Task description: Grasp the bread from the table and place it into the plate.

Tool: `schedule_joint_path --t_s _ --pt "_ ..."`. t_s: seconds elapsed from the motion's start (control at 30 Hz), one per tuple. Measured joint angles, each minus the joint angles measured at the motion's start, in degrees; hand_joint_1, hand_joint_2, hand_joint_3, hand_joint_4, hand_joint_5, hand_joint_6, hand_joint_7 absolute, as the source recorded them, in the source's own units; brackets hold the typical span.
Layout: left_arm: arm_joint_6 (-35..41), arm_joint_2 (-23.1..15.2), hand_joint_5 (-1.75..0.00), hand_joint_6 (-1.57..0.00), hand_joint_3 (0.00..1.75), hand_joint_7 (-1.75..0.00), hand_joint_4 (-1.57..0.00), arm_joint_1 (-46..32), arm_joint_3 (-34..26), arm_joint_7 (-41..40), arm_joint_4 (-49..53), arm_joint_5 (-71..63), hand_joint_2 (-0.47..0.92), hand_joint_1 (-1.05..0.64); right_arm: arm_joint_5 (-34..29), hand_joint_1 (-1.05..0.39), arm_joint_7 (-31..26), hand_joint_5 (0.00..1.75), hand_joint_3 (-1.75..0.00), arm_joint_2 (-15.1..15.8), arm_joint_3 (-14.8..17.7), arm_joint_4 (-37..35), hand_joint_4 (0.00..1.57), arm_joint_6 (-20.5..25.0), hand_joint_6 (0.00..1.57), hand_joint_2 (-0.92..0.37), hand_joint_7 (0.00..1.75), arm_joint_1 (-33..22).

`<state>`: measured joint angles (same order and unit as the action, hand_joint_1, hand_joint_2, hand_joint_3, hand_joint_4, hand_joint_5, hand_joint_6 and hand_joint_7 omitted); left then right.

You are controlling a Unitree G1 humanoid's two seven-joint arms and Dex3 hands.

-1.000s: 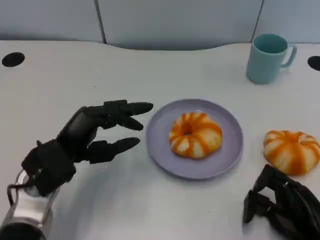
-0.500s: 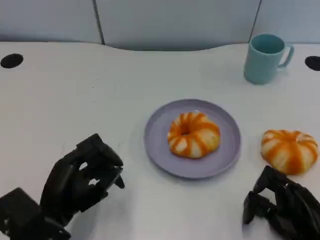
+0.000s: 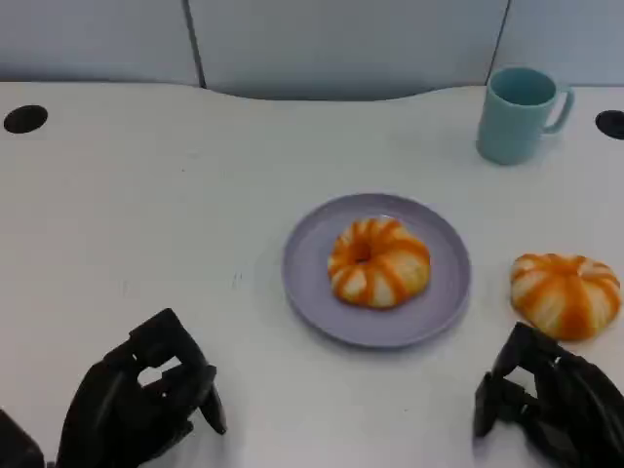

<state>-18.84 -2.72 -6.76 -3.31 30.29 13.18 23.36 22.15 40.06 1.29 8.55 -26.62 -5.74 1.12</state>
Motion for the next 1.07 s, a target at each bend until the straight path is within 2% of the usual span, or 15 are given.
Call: schedule_joint_path --t_s 0.23,0.7,0.97,1.07 --pt "1.62 0.16 -1.75 -0.62 0.34 -1.75 -0.84 1.81 -1.30 4.91 2.81 2.78 0.92 -0.56 -0.02 -0.59 0.08 1.75 -0.39 0.57 0.11 -1.28 0.67 -0.88 0.55 -0.92 1.55 0.79" --pt "6.67 1.40 -1.75 -0.58 0.34 -1.73 -0.83 3.42 -4.45 5.85 4.54 5.68 0.92 -0.60 -0.29 -0.59 -0.01 1.75 -0.36 0.74 0.32 -3.92 0.69 -2.47 0.56 -0.92 1.54 2.63" --pt "11.39 2.80 -1.75 -0.57 0.28 -1.61 -0.80 3.91 -6.01 5.87 4.50 9.14 0.92 -0.58 -0.49 -0.56 0.06 1.75 -0.40 0.85 0.30 -4.63 0.67 -3.66 0.54 -0.92 1.56 2.76" --pt "13.04 3.17 -1.75 -0.62 0.26 -1.55 -0.81 3.92 -6.80 5.87 4.37 10.23 0.92 -0.59 -0.42 -0.57 0.59 1.75 -0.39 0.94 0.31 -4.97 0.67 -3.97 0.54 -0.92 1.58 2.81"
